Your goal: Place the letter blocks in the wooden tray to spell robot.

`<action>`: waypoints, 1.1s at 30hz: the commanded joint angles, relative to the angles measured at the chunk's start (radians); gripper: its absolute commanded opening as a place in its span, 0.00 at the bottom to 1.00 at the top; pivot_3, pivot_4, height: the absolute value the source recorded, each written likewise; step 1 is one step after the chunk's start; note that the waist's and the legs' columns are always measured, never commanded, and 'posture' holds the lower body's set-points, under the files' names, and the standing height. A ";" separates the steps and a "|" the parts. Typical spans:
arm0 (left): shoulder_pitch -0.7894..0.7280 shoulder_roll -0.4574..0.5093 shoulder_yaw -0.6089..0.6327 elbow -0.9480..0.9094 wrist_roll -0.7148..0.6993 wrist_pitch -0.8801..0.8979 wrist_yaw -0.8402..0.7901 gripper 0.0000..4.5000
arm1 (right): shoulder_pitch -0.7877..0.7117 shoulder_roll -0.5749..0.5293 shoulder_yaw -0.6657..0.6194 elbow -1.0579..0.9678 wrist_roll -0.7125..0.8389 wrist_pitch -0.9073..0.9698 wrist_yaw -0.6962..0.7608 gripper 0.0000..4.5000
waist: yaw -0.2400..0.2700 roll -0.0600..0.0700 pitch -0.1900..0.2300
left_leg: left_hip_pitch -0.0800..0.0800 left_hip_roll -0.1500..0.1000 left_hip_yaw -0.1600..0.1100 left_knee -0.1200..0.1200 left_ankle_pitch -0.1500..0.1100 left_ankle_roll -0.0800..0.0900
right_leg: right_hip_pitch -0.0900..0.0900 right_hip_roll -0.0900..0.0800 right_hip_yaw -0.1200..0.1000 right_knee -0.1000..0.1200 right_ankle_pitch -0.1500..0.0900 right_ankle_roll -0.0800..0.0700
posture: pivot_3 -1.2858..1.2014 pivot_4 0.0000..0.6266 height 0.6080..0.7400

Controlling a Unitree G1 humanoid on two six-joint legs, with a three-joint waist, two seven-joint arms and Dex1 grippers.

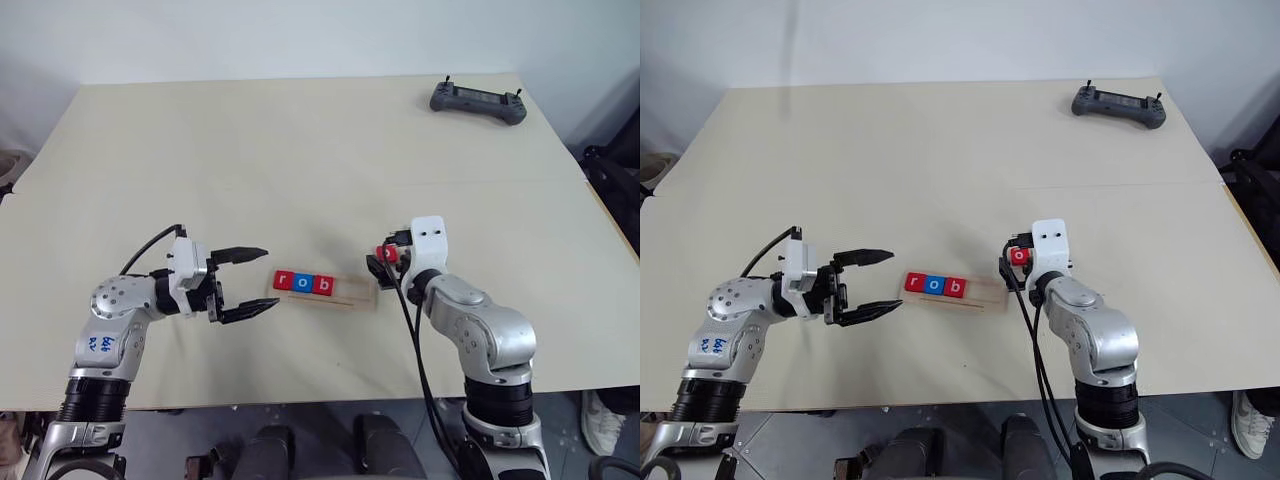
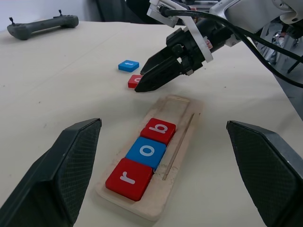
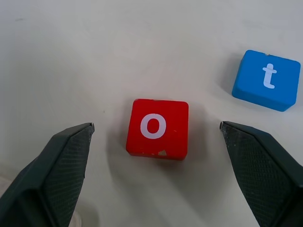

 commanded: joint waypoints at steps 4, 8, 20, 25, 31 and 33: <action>0.005 0.005 0.023 -0.033 -0.015 -0.001 0.006 1.00 | 0.001 0.000 0.022 0.029 -0.036 -0.028 -0.001 0.64 | -0.002 0.000 0.000 | 0.000 0.000 0.000 0.000 0.000 0.000 | 0.000 0.000 0.000 0.000 0.000 0.000 | 0.52 0.24 1.00; -0.002 0.004 0.023 -0.023 -0.014 -0.005 0.004 1.00 | 0.004 -0.003 0.019 0.023 -0.045 -0.027 0.008 0.34 | -0.004 0.000 0.000 | 0.000 0.001 0.000 0.000 0.000 0.000 | 0.000 0.000 0.000 0.000 0.000 0.000 | 0.52 0.24 1.00; -0.008 -0.003 0.014 -0.006 -0.010 -0.009 -0.004 1.00 | 0.128 -0.163 -0.101 -0.203 -0.011 0.114 0.096 0.33 | 0.008 0.000 0.000 | -0.001 -0.001 0.000 0.000 0.000 0.000 | 0.000 0.000 0.000 0.000 0.000 0.000 | 0.52 0.24 1.00; -0.014 -0.014 -0.008 -0.001 -0.009 0.000 -0.020 1.00 | 0.261 -0.176 -0.173 -0.394 0.013 0.255 0.107 0.33 | 0.006 0.000 0.000 | -0.002 -0.002 0.000 0.000 0.000 0.001 | 0.000 0.000 0.000 -0.001 0.000 0.000 | 0.52 0.24 1.00; -0.038 -0.026 -0.027 0.017 -0.006 0.010 -0.038 1.00 | 0.378 -0.083 -0.146 -0.521 -0.001 0.330 0.070 0.33 | 0.004 -0.001 -0.001 | -0.001 0.000 0.000 0.000 0.001 0.000 | 0.000 0.001 0.001 0.000 0.000 0.000 | 0.52 0.24 1.00; -0.047 -0.028 -0.031 0.024 -0.004 0.013 -0.044 1.00 | 0.377 -0.051 -0.135 -0.530 -0.009 0.335 0.054 0.33 | 0.003 -0.002 -0.001 | -0.001 0.000 0.000 0.000 0.001 0.000 | 0.000 0.001 0.001 0.000 0.000 0.000 | 0.52 0.24 1.00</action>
